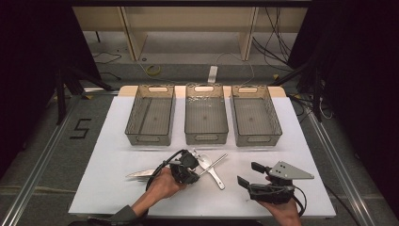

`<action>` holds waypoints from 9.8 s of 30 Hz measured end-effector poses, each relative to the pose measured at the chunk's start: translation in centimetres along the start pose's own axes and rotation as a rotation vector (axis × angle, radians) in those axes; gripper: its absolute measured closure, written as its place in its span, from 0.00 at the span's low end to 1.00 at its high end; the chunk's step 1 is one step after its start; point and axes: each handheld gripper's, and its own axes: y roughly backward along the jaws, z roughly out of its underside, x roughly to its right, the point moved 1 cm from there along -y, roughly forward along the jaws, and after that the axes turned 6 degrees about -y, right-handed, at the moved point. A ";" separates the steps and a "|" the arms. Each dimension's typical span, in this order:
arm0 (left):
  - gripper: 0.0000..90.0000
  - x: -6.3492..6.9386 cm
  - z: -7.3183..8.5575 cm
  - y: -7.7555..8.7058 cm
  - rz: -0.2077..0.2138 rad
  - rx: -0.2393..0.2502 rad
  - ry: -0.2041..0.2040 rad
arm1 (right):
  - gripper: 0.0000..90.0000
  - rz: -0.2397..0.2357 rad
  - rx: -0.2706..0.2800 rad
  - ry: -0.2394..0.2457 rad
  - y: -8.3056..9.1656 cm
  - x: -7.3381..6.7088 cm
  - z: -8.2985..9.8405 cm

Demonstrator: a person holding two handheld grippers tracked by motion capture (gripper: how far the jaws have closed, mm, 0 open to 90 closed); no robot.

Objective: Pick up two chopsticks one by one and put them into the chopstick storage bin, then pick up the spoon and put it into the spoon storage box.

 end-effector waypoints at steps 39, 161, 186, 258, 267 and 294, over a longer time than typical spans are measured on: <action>0.95 -4.3 -0.1 6.6 0.016 0.240 0.090 | 0.30 0.000 0.001 -0.002 0.1 0.0 0.0; 0.94 -23.1 4.1 9.1 -0.368 0.355 0.481 | 0.30 -0.020 0.001 -0.023 0.0 0.0 0.2; 0.38 -17.7 4.6 12.1 -0.171 0.468 0.433 | 0.30 -0.017 0.001 -0.016 0.1 0.0 0.1; 0.21 -7.1 8.5 10.9 -0.063 0.557 0.270 | 0.30 -0.051 -0.272 0.004 -7.0 -1.2 -0.8; 0.21 -6.4 9.2 11.2 -0.079 0.566 0.273 | 0.31 -0.048 -0.304 0.013 -7.8 -1.3 -0.8; 0.19 -5.2 9.7 11.4 -0.104 0.583 0.244 | 0.59 0.015 -0.516 0.103 -11.8 -1.7 -0.4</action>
